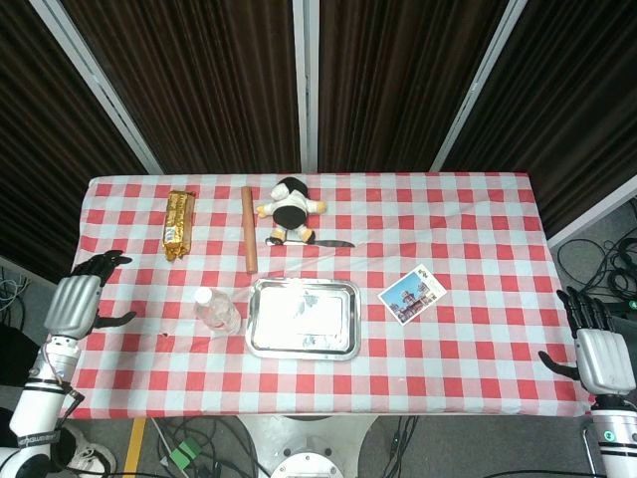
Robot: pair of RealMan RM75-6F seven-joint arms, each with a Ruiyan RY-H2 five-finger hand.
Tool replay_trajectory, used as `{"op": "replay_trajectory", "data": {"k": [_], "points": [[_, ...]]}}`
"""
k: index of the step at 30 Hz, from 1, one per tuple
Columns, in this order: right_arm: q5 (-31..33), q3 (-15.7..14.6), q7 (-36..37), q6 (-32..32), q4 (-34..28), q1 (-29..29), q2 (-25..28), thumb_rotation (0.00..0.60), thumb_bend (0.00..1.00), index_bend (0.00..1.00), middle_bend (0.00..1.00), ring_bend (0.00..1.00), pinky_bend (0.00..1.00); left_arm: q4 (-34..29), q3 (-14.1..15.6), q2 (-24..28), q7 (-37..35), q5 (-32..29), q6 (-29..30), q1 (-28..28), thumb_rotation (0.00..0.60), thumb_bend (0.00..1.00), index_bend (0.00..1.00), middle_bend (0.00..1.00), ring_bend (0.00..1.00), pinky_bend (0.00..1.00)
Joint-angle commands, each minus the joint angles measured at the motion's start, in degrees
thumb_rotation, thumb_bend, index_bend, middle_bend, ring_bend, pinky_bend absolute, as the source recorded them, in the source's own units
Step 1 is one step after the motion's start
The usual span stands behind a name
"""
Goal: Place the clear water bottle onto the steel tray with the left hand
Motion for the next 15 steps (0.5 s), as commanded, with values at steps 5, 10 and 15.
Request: {"op": "replay_trajectory", "data": {"k": [5,10,15], "points": [[-0.1,-0.2,0.0,-0.1,0.1,0.0,0.0,0.600,0.10,0.06,0.03,0.00,0.00,0.4,0.0,-0.1,-0.3,-0.2,0.1,0.2,0.600,0.02,0.27,0.26,0.18,0.23],[-0.1,-0.1,-0.1,-0.2,0.1,0.1,-0.1,0.600,0.10,0.06,0.03,0.00,0.00,0.7,0.1,0.2,-1.6,-0.4,0.2,0.6,0.600,0.02,0.28,0.26,0.18,0.23],[0.5,0.0,-0.1,-0.6,0.4,0.1,-0.2,0.600,0.10,0.06,0.03,0.00,0.00,-3.0,0.2,1.4,-23.1,-1.9,-6.2,2.0,0.600,0.01,0.27,0.26,0.18,0.23]]}}
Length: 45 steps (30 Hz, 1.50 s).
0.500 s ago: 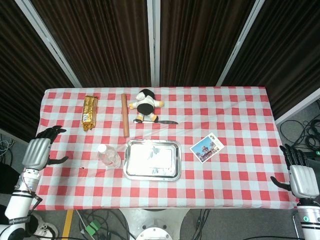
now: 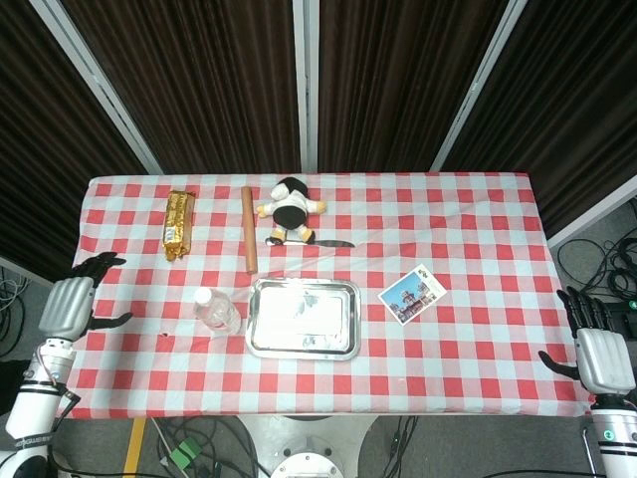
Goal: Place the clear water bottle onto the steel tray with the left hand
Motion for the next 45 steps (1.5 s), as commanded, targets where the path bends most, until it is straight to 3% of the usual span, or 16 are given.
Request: {"op": "replay_trajectory", "data": {"k": [1,3,5,9,23,32,45], "points": [[0.1,0.0,0.0,-0.2,0.1,0.1,-0.1,0.600,0.10,0.06,0.03,0.00,0.00,-4.0,0.2,1.8,-24.1,-0.6,-7.4,1.3,0.600,0.00,0.26,0.26,0.18,0.22],[0.1,0.0,-0.1,-0.3,0.2,0.1,-0.1,0.600,0.10,0.06,0.03,0.00,0.00,-3.9,0.5,2.8,-38.7,3.2,-10.8,1.3,0.600,0.00,0.24,0.25,0.17,0.22],[0.2,0.0,-0.1,-0.3,0.3,0.1,-0.1,0.600,0.10,0.06,0.03,0.00,0.00,-1.7,1.2,2.8,-48.7,7.1,-11.7,1.2,0.600,0.00,0.21,0.22,0.16,0.22],[0.4,0.0,-0.1,-0.8,0.6,0.2,-0.3,0.600,0.10,0.06,0.03,0.00,0.00,3.1,2.0,-0.3,-58.1,11.6,-9.1,1.3,0.600,0.00,0.19,0.20,0.15,0.22],[0.7,-0.1,0.0,-1.6,0.8,0.4,-0.5,0.600,0.10,0.06,0.03,0.00,0.00,6.3,4.0,-9.3,-55.4,15.4,-5.4,-0.8,0.600,0.00,0.19,0.20,0.15,0.21],[1.3,0.2,1.0,-1.8,0.8,0.4,-0.1,0.600,0.10,0.06,0.03,0.00,0.00,9.2,1.7,-15.2,-49.7,13.2,-5.4,-3.7,0.600,0.00,0.18,0.21,0.15,0.21],[2.0,0.5,1.3,-2.6,1.0,0.6,-0.2,0.600,0.10,0.06,0.03,0.00,0.00,10.4,0.1,-18.6,-49.4,11.5,-8.8,-8.3,0.600,0.00,0.20,0.24,0.15,0.21]]}}
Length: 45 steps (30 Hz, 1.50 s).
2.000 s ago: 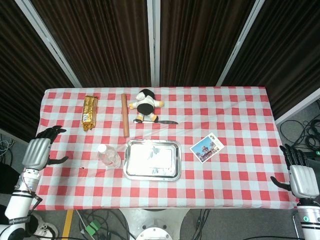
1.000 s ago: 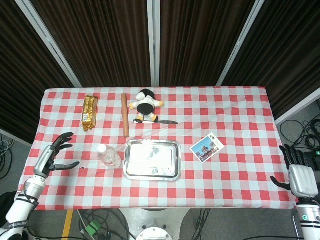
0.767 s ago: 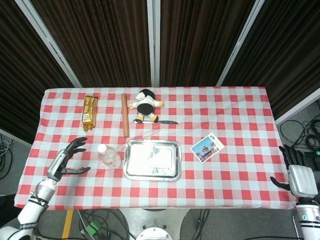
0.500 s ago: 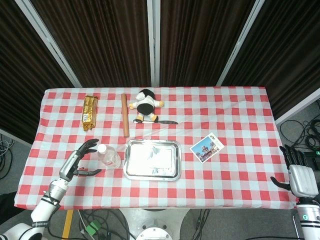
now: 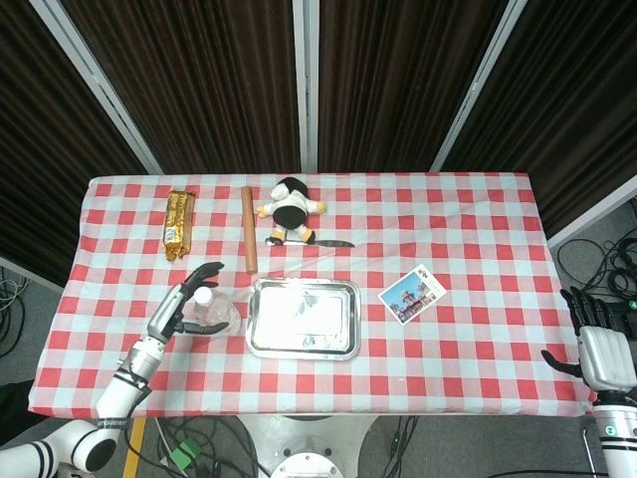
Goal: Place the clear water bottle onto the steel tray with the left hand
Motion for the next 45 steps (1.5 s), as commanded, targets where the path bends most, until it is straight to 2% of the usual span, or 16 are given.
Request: {"op": "replay_trajectory", "data": {"k": [1,5,13,21,29,35,42,45], "points": [[0.1,0.1,0.0,0.0,-0.1,0.0,0.0,0.600,0.10,0.06,0.03,0.00,0.00,0.2,0.2,-0.3,-0.5,0.0,-0.5,-0.5,0.600,0.00,0.22,0.24,0.15,0.22],[0.2,0.1,0.2,0.0,-0.1,0.0,0.1,0.600,0.10,0.06,0.03,0.00,0.00,0.6,0.3,-0.7,-0.9,-0.3,-0.4,-0.8,0.600,0.00,0.31,0.31,0.17,0.26],[0.4,0.2,0.0,-0.4,-0.4,0.1,0.2,0.600,0.10,0.06,0.03,0.00,0.00,0.6,0.9,-0.6,-0.1,-0.9,1.0,-0.2,0.600,0.06,0.50,0.49,0.35,0.41],[0.6,0.3,0.0,-0.6,-0.8,0.2,0.3,0.600,0.10,0.06,0.03,0.00,0.00,0.5,1.3,-0.8,1.6,-1.5,1.0,-0.3,0.600,0.13,0.60,0.56,0.43,0.49],[0.7,0.2,0.6,-0.8,-0.8,0.2,0.5,0.600,0.10,0.06,0.03,0.00,0.00,-0.5,0.2,-0.8,3.7,-2.2,1.4,-0.9,0.600,0.19,0.66,0.63,0.48,0.54],[0.6,0.3,1.1,-0.6,-0.8,0.1,0.7,0.600,0.10,0.06,0.03,0.00,0.00,-2.7,-2.4,1.5,5.3,-2.5,1.1,-2.8,0.600,0.21,0.68,0.64,0.49,0.55],[0.2,0.0,1.0,-0.6,-1.3,0.1,0.8,0.600,0.10,0.06,0.03,0.00,0.00,-8.5,-8.9,8.3,5.3,-5.5,-3.2,-7.3,0.600,0.22,0.68,0.66,0.51,0.56],[0.0,0.0,1.0,-0.5,-1.3,0.1,0.7,0.600,0.10,0.06,0.03,0.00,0.00,-10.2,-10.3,10.7,6.1,-6.3,-3.4,-7.9,0.600,0.22,0.68,0.66,0.51,0.56]]}}
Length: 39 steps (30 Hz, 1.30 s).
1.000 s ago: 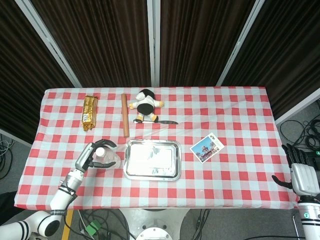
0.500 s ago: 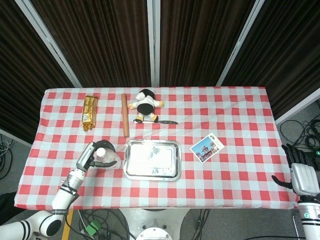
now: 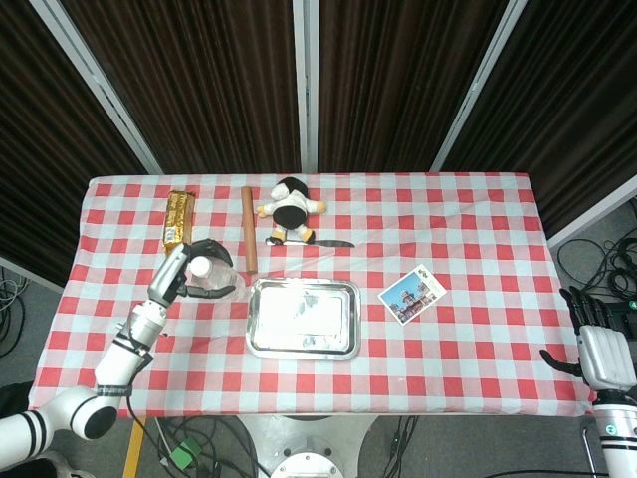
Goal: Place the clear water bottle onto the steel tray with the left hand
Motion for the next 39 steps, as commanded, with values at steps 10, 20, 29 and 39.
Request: {"op": "replay_trajectory", "data": {"k": [10,20,29,39], "points": [[0.1,0.4,0.6,0.6,-0.2,-0.1,0.4,0.600,0.10,0.06,0.03,0.00,0.00,1.8,-1.6,1.4,-1.0,-5.6,-3.9,-1.2,0.600,0.22,0.68,0.66,0.52,0.57],[0.0,0.0,0.9,0.2,0.2,-0.1,0.4,0.600,0.10,0.06,0.03,0.00,0.00,0.1,-0.3,3.4,-0.3,-7.9,-6.2,-0.9,0.600,0.22,0.68,0.66,0.52,0.57],[0.0,0.1,0.2,0.4,-0.3,0.0,0.3,0.600,0.10,0.06,0.03,0.00,0.00,0.2,-5.4,4.6,0.0,-6.5,-4.9,-4.3,0.600,0.22,0.68,0.66,0.52,0.57],[0.8,0.4,-0.1,-0.1,0.1,0.1,0.1,0.600,0.10,0.06,0.03,0.00,0.00,-4.2,-6.6,2.0,2.9,-6.8,-10.6,-10.6,0.600,0.22,0.68,0.66,0.52,0.55]]}}
